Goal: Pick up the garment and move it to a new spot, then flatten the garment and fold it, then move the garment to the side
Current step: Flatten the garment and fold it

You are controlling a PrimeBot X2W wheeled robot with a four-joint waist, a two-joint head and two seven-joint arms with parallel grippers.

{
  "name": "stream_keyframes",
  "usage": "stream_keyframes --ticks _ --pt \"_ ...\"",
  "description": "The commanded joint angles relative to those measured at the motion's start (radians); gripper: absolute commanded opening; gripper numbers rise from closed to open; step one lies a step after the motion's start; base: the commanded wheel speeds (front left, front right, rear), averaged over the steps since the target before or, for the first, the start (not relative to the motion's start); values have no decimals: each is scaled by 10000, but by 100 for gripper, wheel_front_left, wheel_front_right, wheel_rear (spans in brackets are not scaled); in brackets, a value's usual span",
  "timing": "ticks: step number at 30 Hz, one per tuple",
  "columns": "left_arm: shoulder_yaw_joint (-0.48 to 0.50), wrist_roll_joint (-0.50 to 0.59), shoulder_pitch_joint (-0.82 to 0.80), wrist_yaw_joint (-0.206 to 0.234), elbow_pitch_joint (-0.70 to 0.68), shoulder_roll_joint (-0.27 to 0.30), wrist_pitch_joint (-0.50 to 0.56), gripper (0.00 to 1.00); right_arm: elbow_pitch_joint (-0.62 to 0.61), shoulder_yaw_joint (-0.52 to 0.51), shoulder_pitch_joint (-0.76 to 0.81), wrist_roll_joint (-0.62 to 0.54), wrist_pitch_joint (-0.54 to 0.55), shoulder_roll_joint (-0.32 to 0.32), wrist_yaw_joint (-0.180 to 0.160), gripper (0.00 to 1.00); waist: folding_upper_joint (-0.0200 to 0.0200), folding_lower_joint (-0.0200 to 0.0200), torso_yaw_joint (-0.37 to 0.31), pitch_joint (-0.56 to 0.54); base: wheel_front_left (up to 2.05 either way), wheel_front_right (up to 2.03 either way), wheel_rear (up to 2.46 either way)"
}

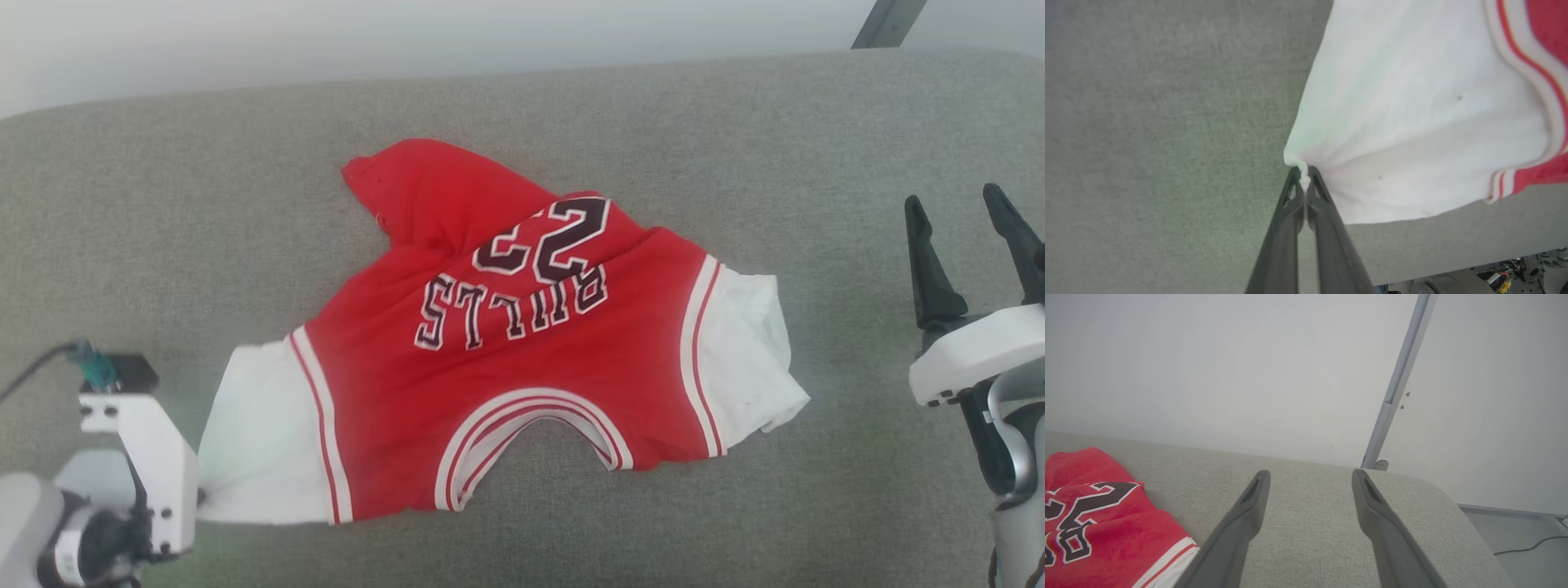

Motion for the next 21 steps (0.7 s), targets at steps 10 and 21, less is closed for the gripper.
stream_keyframes --ticks 10,21 --pt "66 -70 670 220 187 -310 -631 49 8 109 304 163 28 11 -12 100 -1 0 -35 -444 0 0 0" --pt "50 47 -59 323 -479 194 88 100 -300 188 584 180 84 36 -10 100 -1 0 -137 -839 0 0 0"
